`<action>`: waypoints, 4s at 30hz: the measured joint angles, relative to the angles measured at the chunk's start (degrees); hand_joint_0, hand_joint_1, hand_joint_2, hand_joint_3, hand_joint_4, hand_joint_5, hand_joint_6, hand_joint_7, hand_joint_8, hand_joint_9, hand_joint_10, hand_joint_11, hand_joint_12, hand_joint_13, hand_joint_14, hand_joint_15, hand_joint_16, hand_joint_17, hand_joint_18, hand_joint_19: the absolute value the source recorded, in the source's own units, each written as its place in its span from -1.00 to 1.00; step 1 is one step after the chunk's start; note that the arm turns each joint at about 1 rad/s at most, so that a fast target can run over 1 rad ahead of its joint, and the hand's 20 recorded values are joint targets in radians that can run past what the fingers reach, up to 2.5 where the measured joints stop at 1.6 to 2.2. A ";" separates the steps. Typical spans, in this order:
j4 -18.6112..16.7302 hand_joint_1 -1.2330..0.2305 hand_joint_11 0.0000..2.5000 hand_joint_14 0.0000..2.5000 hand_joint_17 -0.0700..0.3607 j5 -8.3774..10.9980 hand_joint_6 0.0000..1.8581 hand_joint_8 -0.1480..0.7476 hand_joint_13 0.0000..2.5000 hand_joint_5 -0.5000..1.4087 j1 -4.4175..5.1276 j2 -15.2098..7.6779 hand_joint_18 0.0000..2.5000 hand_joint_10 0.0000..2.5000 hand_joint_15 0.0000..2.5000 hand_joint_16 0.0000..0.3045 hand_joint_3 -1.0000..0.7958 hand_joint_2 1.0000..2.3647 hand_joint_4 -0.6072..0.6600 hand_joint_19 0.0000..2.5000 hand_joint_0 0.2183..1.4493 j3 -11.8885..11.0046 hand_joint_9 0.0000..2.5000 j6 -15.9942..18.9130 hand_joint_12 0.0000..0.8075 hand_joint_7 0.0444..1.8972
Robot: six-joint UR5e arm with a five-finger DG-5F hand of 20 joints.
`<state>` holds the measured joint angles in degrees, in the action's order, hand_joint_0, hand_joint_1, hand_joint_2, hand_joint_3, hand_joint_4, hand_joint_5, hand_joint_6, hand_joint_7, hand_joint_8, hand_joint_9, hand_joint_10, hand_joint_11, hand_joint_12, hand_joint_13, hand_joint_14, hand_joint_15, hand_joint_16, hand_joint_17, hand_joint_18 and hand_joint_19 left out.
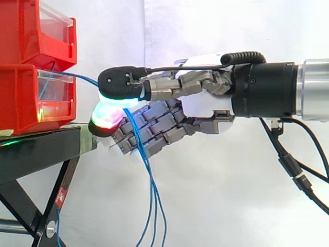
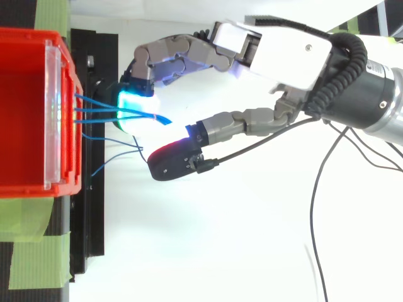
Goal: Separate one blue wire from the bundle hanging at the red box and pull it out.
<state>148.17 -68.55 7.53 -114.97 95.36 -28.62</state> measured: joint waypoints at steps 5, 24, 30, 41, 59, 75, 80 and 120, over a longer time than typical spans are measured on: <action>-0.13 -0.22 -0.75 -0.99 -0.09 -0.04 -0.46 0.10 -0.46 -0.61 -0.44 -0.03 -0.50 -0.99 -0.68 -0.63 -0.34 -0.99 0.41 -0.74 -0.43 0.00 -0.49 -0.28 0.07 0.28; -0.63 -0.25 -0.75 -0.99 -0.10 -0.28 -0.46 0.10 -0.46 -0.60 -1.66 -0.08 -0.50 -0.99 -0.67 -0.64 -0.34 -0.99 0.40 -0.74 -0.41 -0.01 -0.49 -0.58 0.06 0.28; -0.66 -0.30 -0.76 -0.99 -0.10 -0.27 -0.40 0.09 -0.45 -0.61 -1.72 -0.07 -0.49 -0.99 -0.67 -0.64 -0.33 -0.99 0.39 -0.74 -0.38 -0.01 -0.49 -0.56 0.06 0.22; -0.44 -0.32 -0.74 -0.99 -0.12 -0.25 -0.26 0.09 -0.44 -0.63 -1.47 -0.07 -0.47 -0.99 -0.67 -0.65 -0.28 -0.98 0.37 -0.73 -0.34 -0.01 -0.48 -0.64 0.05 0.00; -0.16 -0.32 -0.73 -0.99 -0.12 0.00 -0.17 0.09 -0.42 -0.65 -0.53 -0.05 -0.46 -0.99 -0.66 -0.65 -0.21 -0.98 0.36 -0.73 -0.34 0.00 -0.47 -0.55 0.06 -0.11; 0.05 -0.29 -0.70 -0.99 -0.11 -1.81 -0.09 0.09 -0.42 -0.67 -0.98 0.33 -0.45 -0.99 -0.66 -0.65 -0.03 -0.97 0.25 -0.72 -0.38 -0.05 -0.47 0.10 0.07 -0.18; 0.56 -0.28 -0.70 -0.99 -0.11 -2.32 -0.09 0.10 -0.42 -0.67 -1.06 1.34 -0.45 -0.99 -0.65 -0.65 -0.03 -0.97 0.25 -0.72 -0.38 -0.06 -0.46 0.34 0.08 -0.18; 6.06 -0.26 -0.46 -0.98 -0.16 -2.16 -0.09 0.25 0.17 -0.67 -0.87 2.89 -0.43 -0.98 -0.19 -0.68 -0.07 -0.97 0.27 -0.79 -0.33 -0.07 -0.17 1.44 0.11 -0.17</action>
<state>154.23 -70.72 6.66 -112.08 95.29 -27.18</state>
